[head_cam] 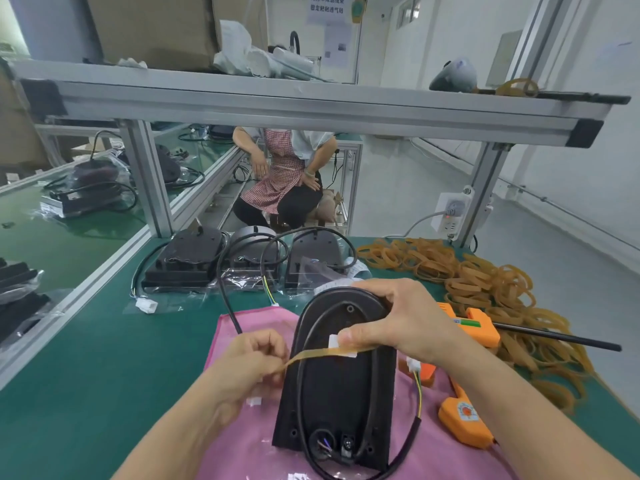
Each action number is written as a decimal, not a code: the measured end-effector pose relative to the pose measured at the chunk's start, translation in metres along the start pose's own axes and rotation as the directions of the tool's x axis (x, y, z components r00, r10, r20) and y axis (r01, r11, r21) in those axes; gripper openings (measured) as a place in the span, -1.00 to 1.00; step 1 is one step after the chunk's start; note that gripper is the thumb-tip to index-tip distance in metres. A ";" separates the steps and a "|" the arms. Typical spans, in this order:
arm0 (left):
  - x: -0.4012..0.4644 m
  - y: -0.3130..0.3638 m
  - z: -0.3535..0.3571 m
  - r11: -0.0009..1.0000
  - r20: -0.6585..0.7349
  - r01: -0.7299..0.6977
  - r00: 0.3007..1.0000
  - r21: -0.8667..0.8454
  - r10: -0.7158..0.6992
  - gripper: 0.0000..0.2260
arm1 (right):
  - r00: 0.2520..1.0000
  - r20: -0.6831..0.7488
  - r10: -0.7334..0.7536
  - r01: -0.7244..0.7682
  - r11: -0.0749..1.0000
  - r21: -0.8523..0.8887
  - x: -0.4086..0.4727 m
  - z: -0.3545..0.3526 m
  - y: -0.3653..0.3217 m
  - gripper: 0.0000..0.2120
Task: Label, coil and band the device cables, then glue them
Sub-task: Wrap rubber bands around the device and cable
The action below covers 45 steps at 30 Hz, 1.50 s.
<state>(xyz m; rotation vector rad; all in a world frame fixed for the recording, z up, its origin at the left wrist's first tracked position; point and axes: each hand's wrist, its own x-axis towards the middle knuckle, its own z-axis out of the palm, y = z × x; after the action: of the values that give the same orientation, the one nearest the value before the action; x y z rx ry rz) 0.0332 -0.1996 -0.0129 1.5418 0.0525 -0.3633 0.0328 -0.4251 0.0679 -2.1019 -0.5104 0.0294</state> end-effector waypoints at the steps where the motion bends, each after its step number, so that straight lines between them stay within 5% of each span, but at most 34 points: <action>1: 0.000 -0.004 0.001 1.000 0.006 -0.010 1.000 -0.017 0.010 -0.65 | 1.000 -0.005 0.015 -0.015 1.000 0.021 0.000 0.000 0.001 -0.64; 5: 0.003 0.002 0.009 0.934 0.029 -0.037 0.998 -0.357 0.051 -0.84 | 1.000 0.003 0.028 -0.028 0.999 0.040 0.005 0.000 0.003 -0.63; 7: 0.004 0.002 0.008 0.842 0.134 0.013 0.989 -0.539 0.070 -0.71 | 0.999 -0.030 0.024 -0.023 0.998 0.058 0.007 -0.005 0.005 -0.65; 10: 0.001 -0.009 0.014 0.955 0.278 -0.033 0.953 -0.295 0.119 -0.54 | 0.996 -0.061 0.058 -0.054 0.996 0.064 0.008 -0.010 0.012 -0.67; 12: 0.002 -0.013 0.023 0.983 0.238 -0.028 0.969 -0.179 0.071 -0.43 | 0.996 -0.046 0.079 -0.077 0.996 0.041 0.012 -0.005 0.015 -0.60; 15: 0.005 -0.017 0.031 0.959 0.091 -0.029 0.994 -0.281 0.057 -0.50 | 0.989 -0.125 0.085 -0.069 0.990 0.124 0.011 -0.001 0.023 -0.46; 19: 0.004 -0.016 0.033 0.917 -0.008 -0.028 1.000 -0.398 0.027 -0.62 | 0.911 -0.390 -0.136 0.095 0.988 -0.122 -0.007 0.001 0.039 -0.79; 25: 0.001 -0.012 0.040 0.930 -0.009 -0.063 0.998 -0.363 0.064 -0.68 | 0.884 -0.261 -0.387 0.146 0.759 -0.634 -0.011 0.012 0.040 -0.81; 35: 0.003 -0.017 0.039 0.929 -0.048 -0.101 0.995 -0.356 0.089 -0.71 | 0.894 0.027 -0.447 0.278 0.507 -0.816 0.004 -0.006 0.036 -0.83; 45: 0.004 -0.018 0.039 0.929 -0.118 -0.061 0.993 -0.364 0.019 -0.55 | 0.982 -0.045 -0.186 0.160 0.926 -0.341 -0.018 0.010 0.062 -0.80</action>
<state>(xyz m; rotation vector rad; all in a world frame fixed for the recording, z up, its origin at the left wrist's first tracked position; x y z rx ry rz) 0.0251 -0.2385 -0.0294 1.1876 0.1685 -0.2184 0.0357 -0.4534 0.0086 -2.3702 -0.6922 -0.2567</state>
